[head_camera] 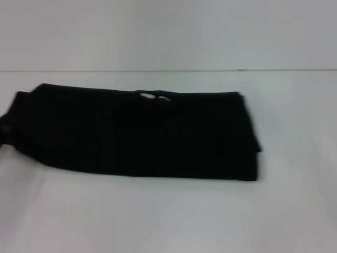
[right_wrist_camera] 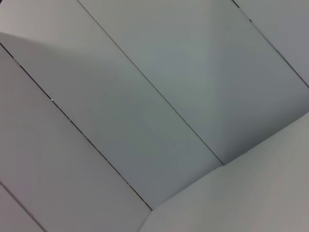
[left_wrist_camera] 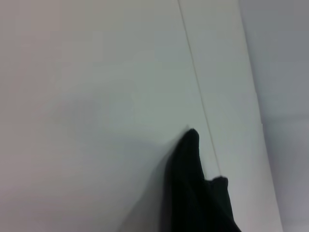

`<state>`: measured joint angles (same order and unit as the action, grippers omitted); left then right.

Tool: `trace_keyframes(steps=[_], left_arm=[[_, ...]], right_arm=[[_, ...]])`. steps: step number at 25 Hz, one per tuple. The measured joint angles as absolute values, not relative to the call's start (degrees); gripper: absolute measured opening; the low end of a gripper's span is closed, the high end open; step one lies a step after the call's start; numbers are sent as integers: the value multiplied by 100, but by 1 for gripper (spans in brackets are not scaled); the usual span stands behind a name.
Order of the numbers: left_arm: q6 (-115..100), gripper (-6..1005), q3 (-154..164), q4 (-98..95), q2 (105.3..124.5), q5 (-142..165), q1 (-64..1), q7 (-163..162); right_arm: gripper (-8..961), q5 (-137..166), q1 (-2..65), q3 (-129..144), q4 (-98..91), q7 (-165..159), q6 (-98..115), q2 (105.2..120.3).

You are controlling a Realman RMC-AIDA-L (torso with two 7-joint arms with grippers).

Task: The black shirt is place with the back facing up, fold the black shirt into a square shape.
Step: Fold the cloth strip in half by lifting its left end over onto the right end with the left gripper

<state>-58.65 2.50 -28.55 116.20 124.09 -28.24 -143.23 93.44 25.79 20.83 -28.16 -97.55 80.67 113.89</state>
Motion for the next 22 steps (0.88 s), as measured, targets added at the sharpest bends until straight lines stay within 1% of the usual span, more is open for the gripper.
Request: trace_keyframes(steps=[6, 11, 15, 18, 20, 22], left_arm=[[-5744, 18, -205, -2860, 11584, 12402, -2794, -14042], [-6349, 18, -167, -2875, 11580, 12401, -2870, -13831], [-7035, 17, 122, -3161, 11524, 12404, -3096, -13847], [-7480, 17, 488, -3441, 11521, 12402, -3335, -13996], [-7718, 17, 725, -3563, 11536, 12399, -3511, -14064], [-7986, 17, 956, -3690, 11592, 12394, -3756, -14088]], right_arm=[[618, 9350, 2572, 2089, -2812, -9769, 8065, 11399], [618, 9352, 2554, 2085, -2812, -9792, 8073, 11400], [617, 9352, 2550, 2095, -2812, -9801, 8081, 11400], [617, 9352, 2548, 2115, -2812, -9807, 8082, 11405], [616, 9352, 2549, 2121, -2812, -9808, 8083, 11412], [616, 9352, 2554, 2126, -2812, -9808, 8086, 11417]])
